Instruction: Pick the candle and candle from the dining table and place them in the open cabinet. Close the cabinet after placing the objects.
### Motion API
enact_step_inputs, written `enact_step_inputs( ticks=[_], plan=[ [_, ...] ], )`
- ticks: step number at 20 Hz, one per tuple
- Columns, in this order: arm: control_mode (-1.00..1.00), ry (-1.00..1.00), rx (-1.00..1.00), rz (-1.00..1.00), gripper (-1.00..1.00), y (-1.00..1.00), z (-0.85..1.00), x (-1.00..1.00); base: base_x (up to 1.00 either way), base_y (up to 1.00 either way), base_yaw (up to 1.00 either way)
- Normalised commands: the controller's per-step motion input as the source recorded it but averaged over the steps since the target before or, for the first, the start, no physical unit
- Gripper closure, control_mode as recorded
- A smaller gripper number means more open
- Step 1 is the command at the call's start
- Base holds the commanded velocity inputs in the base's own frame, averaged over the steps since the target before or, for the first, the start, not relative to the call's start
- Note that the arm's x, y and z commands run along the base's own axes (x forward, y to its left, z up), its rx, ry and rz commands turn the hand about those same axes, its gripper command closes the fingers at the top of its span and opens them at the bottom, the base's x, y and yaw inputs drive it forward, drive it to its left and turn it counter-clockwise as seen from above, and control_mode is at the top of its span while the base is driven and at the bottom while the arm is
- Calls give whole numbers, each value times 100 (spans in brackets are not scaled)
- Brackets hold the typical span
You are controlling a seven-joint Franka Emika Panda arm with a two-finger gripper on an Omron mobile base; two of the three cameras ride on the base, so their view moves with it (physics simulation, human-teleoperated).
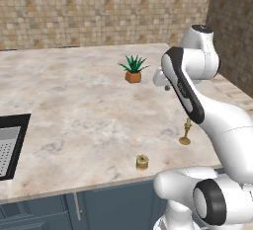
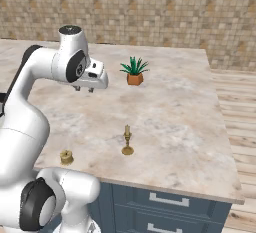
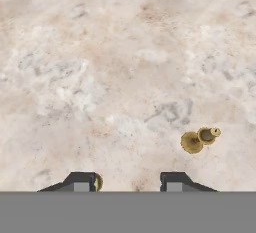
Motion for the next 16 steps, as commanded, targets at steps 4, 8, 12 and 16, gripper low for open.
enact_step_inputs(
  ticks=[4, 8, 12, 16],
  plan=[
    [-100, -1, 0, 0, -100, -1, -5, -13, 0, 0, 0],
    [-100, -2, 0, 2, -100, -10, -11, -24, 0, 0, 0],
    [-100, -5, 0, 5, -100, -16, -9, -31, 0, 0, 0],
    [-100, -7, 0, 4, -100, -19, -13, -34, 0, 0, 0]
  ],
)
